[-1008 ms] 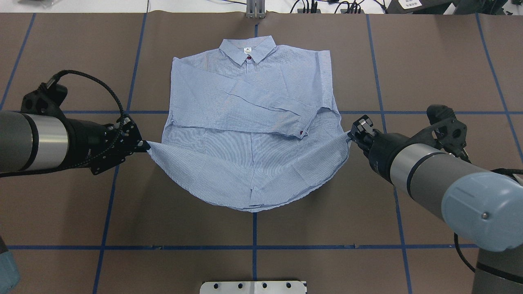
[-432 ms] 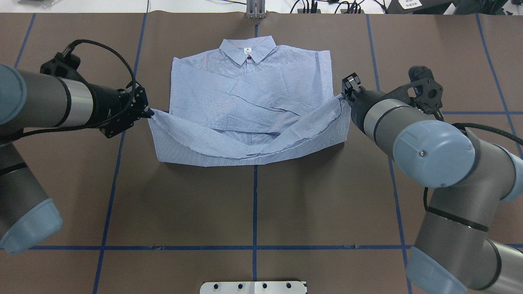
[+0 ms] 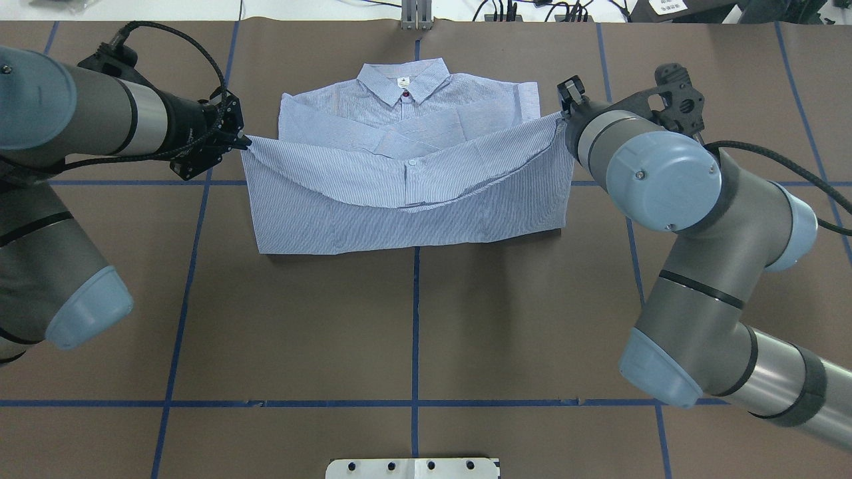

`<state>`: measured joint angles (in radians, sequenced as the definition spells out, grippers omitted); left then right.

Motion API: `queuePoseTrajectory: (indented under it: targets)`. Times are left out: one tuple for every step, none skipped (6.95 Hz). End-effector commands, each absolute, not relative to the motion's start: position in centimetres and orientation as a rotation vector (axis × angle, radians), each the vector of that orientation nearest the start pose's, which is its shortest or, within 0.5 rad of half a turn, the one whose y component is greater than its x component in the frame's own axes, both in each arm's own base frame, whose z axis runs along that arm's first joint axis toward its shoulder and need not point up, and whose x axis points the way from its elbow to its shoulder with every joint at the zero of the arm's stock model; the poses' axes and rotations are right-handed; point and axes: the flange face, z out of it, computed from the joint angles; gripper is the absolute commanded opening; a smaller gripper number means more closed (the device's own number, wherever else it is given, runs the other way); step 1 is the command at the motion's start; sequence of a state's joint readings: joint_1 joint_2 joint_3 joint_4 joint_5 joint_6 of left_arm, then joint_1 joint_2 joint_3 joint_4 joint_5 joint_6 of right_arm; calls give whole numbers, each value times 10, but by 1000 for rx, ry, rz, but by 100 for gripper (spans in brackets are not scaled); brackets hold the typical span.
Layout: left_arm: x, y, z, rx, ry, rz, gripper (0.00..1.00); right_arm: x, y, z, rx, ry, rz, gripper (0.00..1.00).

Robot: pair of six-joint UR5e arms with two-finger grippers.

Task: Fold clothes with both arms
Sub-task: 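Lay the hem near the collar, open both grippers and raise them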

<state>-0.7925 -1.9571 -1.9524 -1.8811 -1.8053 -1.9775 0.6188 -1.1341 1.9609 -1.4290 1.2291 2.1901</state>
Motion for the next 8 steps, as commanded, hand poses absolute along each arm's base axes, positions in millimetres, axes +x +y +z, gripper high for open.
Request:
queuePoseTrajectory:
  targets:
    - [353, -520, 261, 9, 1142, -946, 0, -396, -506, 243, 352, -1005, 1309, 0]
    - [368, -538, 289, 18, 1151, -941, 0, -395, -527, 255, 267, -1009, 1294, 0]
    - [383, -565, 293, 28, 1156, -950, 0, -402, -557, 262, 199, -1022, 1288, 0]
    - [395, -582, 298, 27, 1143, -957, 0, -417, -576, 272, 198, -1031, 1289, 0]
    - [394, -587, 299, 45, 1142, -970, 0, -427, -586, 277, 196, -1013, 1290, 0]
    - [399, -598, 307, 79, 1132, -994, 0, -432, -599, 278, 184, -995, 1294, 0]
    - [409, -609, 318, 82, 1133, -995, 0, -439, -614, 279, 178, -974, 1298, 0]
    - [411, -618, 335, 113, 1139, -1010, 0, -445, -627, 281, 180, -952, 1303, 0]
